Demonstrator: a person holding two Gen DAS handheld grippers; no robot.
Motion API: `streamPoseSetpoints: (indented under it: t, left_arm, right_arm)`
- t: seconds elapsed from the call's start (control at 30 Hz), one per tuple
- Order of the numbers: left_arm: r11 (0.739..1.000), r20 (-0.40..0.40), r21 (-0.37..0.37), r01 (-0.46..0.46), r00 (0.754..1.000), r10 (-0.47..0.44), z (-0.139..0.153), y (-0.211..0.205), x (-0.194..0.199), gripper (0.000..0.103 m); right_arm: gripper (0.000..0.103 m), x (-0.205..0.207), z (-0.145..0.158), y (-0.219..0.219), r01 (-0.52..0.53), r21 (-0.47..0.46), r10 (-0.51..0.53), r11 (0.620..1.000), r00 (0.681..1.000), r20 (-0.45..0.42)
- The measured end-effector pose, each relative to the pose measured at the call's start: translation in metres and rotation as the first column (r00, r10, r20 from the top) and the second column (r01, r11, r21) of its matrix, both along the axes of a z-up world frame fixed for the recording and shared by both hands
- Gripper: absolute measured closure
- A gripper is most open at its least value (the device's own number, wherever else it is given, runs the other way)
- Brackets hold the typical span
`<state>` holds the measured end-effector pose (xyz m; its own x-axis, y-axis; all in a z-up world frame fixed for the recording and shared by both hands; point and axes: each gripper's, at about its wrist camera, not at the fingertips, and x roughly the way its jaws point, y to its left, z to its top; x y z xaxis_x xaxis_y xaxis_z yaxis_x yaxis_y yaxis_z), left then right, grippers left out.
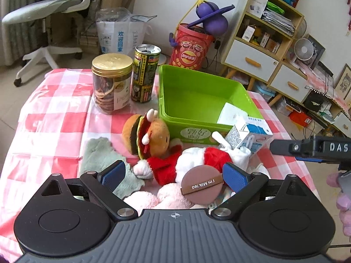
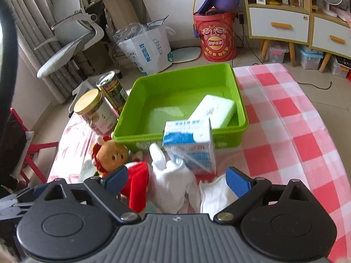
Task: Organize soft objects
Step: 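Reach the left tool to a second brown puff while the right tool reaches the white cloth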
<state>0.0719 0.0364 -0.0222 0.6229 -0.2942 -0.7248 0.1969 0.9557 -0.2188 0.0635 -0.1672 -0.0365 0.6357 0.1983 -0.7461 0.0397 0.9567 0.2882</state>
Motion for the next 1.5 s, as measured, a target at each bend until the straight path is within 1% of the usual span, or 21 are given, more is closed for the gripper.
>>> streamPoseSetpoints:
  t: [0.07,0.2,0.3,0.4,0.53,0.63,0.77,0.93,1.07,1.1,1.27,1.3,1.4,1.43,1.5]
  left_arm:
    - [1.000,-0.004,-0.001,-0.003,1.000,0.003,-0.001,0.002,0.000,0.011]
    - [0.999,-0.004,-0.028,-0.018,1.000,0.018,-0.008,0.009,-0.003,0.011]
    - [0.999,-0.017,-0.023,-0.021,1.000,0.021,-0.015,0.011,-0.002,0.011]
    - [1.000,-0.032,-0.022,-0.015,0.999,0.014,-0.021,0.011,-0.001,0.011]
    - [0.999,-0.021,-0.037,0.014,1.000,-0.015,-0.026,0.010,-0.005,0.011]
    - [0.997,-0.012,-0.056,0.052,0.999,-0.053,-0.031,0.009,-0.010,0.011]
    - [0.992,0.006,-0.052,0.119,0.993,-0.119,-0.036,0.005,-0.017,0.011]
    - [0.985,-0.004,-0.073,0.159,0.987,-0.159,-0.044,-0.001,-0.016,0.015]
    - [0.982,-0.016,-0.099,0.159,0.987,-0.161,-0.046,-0.006,-0.011,0.022]
    - [0.982,-0.018,-0.104,0.158,0.987,-0.161,-0.046,-0.006,-0.011,0.025]
    - [0.980,-0.026,-0.138,0.144,0.989,-0.149,-0.050,-0.007,-0.006,0.028]
    - [0.979,-0.029,-0.147,0.137,0.989,-0.143,-0.051,-0.007,-0.005,0.029]
    - [0.978,-0.051,-0.171,0.122,0.990,-0.132,-0.054,-0.007,0.000,0.035]
    - [0.977,-0.051,-0.178,0.121,0.990,-0.131,-0.054,-0.007,0.000,0.035]
    - [0.975,-0.049,-0.185,0.121,0.990,-0.132,-0.053,-0.007,0.001,0.036]
  right_arm:
    - [0.031,-0.003,-0.002,0.002,-0.004,-0.006,0.004,1.000,1.000,-0.004]
    - [0.031,-0.011,-0.008,0.001,-0.002,-0.003,0.002,1.000,1.000,-0.010]
    - [0.030,-0.015,-0.014,-0.002,0.007,-0.013,-0.008,1.000,1.000,-0.020]
    - [0.030,-0.015,-0.022,-0.008,0.018,-0.016,-0.019,1.000,0.999,-0.048]
    - [0.030,-0.015,-0.034,-0.020,0.050,-0.012,-0.051,0.999,0.994,-0.094]
    - [0.030,-0.016,-0.044,-0.030,0.082,0.021,-0.078,0.996,0.987,-0.138]
    - [0.030,-0.019,-0.053,-0.036,0.071,0.033,-0.065,0.997,0.984,-0.167]
    - [0.031,-0.017,-0.069,-0.050,0.127,0.086,-0.104,0.988,0.967,-0.232]
    - [0.032,-0.015,-0.075,-0.055,0.157,0.126,-0.122,0.980,0.961,-0.249]
    - [0.034,-0.015,-0.076,-0.055,0.159,0.133,-0.122,0.978,0.961,-0.249]
    - [0.046,-0.011,-0.082,-0.052,0.173,0.158,-0.130,0.972,0.959,-0.252]
    - [0.050,-0.010,-0.083,-0.052,0.174,0.164,-0.129,0.971,0.958,-0.255]
    - [0.059,-0.009,-0.088,-0.051,0.186,0.175,-0.134,0.967,0.953,-0.271]
    - [0.063,-0.008,-0.090,-0.051,0.187,0.174,-0.134,0.967,0.952,-0.276]
    - [0.066,-0.007,-0.093,-0.049,0.183,0.165,-0.131,0.969,0.950,-0.282]
